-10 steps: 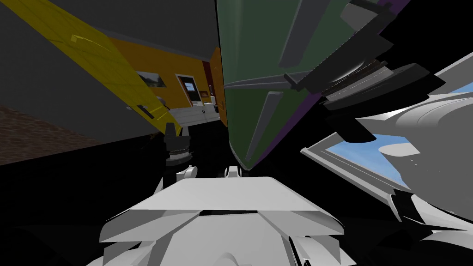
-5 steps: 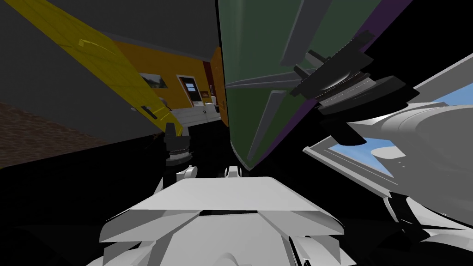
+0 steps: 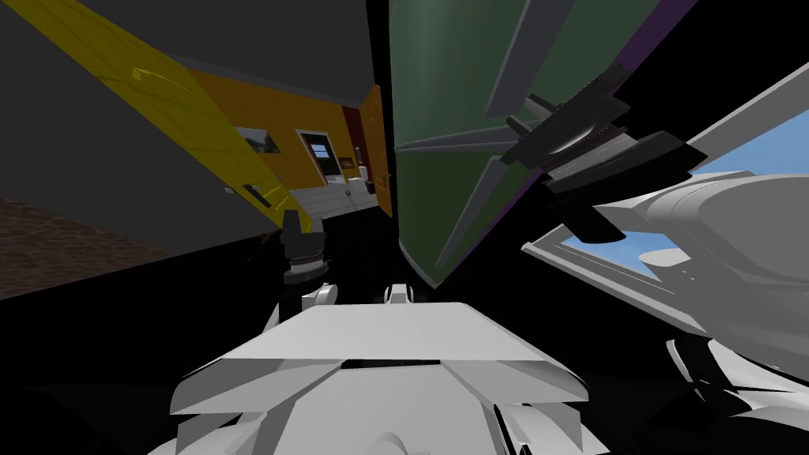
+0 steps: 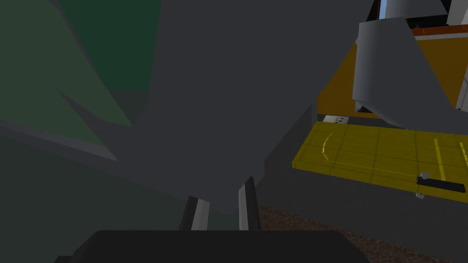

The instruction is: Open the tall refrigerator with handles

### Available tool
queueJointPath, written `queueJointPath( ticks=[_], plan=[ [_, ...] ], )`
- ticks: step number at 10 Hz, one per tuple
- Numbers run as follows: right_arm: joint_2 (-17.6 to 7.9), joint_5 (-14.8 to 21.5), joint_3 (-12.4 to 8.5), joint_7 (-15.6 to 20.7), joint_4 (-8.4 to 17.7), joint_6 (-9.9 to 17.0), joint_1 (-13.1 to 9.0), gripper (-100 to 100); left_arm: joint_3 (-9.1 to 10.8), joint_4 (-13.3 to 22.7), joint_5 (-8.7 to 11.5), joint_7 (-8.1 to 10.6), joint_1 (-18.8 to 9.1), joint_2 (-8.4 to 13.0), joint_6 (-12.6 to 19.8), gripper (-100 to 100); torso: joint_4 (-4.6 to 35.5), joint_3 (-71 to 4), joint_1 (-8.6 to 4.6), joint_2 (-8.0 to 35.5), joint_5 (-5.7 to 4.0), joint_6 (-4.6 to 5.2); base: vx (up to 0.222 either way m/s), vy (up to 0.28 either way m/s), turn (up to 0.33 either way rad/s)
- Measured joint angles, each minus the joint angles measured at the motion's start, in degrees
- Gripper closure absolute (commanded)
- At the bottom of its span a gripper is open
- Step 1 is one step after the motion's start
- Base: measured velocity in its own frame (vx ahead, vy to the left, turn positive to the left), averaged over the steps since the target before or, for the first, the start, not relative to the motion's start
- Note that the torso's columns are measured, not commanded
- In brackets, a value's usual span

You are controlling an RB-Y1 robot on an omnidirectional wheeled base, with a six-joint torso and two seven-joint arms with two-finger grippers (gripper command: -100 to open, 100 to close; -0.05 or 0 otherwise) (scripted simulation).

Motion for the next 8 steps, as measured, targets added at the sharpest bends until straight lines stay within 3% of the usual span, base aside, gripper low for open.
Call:
queueJointPath(
  ticks=[2,5,8],
  plan=[
    [-0.59,0.23,0.33,0.36,1.75,-0.07,-0.25,100,0.00,0.00,0.00,0.00,0.00,0.00,0.00,0,0.03,-0.15,0.04,-0.09,0.10,-0.06,-0.073,0.274,-0.066],
    [-1.36,0.37,-1.83,0.54,3.72,0.55,1.80,100,0.00,0.00,0.00,0.00,0.00,0.00,0.00,0,0.16,0.08,0.16,0.16,0.17,-0.04,-0.044,0.315,-0.090],
    [-3.16,0.49,-1.50,0.79,6.76,0.90,1.27,100,0.00,0.00,0.00,0.00,0.00,0.00,0.00,0,0.18,0.01,0.21,0.16,0.19,-0.02,-0.069,0.283,-0.082]
  ],
)
